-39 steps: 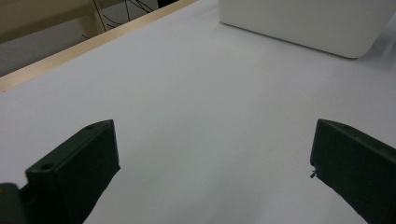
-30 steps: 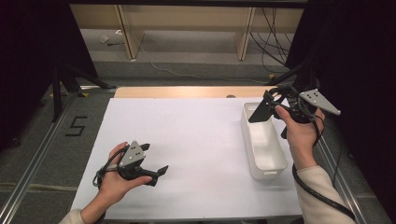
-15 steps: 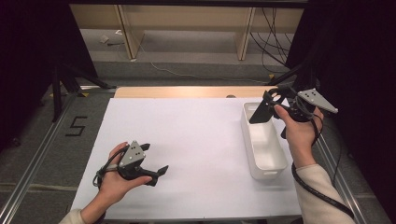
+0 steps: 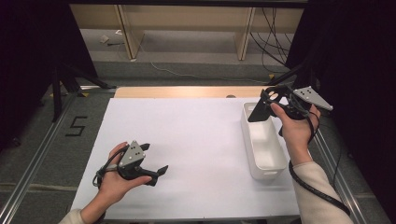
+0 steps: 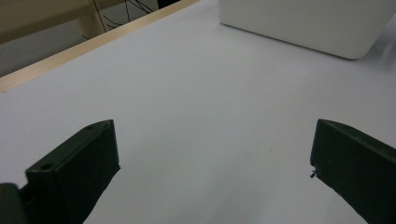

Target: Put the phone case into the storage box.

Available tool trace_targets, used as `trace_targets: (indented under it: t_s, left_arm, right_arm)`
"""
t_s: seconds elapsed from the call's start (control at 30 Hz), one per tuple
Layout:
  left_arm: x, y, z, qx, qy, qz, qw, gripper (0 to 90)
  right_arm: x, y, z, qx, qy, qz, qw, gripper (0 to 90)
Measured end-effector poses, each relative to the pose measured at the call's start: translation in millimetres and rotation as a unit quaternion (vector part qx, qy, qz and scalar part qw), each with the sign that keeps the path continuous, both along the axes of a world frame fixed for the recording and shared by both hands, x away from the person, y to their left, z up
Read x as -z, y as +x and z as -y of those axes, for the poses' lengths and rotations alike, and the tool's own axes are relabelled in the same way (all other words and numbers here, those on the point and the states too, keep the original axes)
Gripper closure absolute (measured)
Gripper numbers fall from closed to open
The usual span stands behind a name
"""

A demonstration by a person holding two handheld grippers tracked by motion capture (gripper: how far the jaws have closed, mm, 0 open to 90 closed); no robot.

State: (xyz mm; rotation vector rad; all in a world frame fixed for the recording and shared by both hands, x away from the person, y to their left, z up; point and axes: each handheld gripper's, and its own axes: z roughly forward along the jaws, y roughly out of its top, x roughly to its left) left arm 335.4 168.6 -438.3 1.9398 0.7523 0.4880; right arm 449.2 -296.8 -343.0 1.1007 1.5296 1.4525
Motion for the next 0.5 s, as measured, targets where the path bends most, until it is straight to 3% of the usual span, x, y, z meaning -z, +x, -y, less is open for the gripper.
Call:
trace_targets:
  t_s: [0.5]
  left_arm:
    - [-0.2, 0.4, -0.5, -0.001, 0.0, 0.001, 1.0, 0.7]
  right_arm:
    - [1.6, 3.5, 2.2, 0.008, -0.009, -0.005, 0.9999, 14.9]
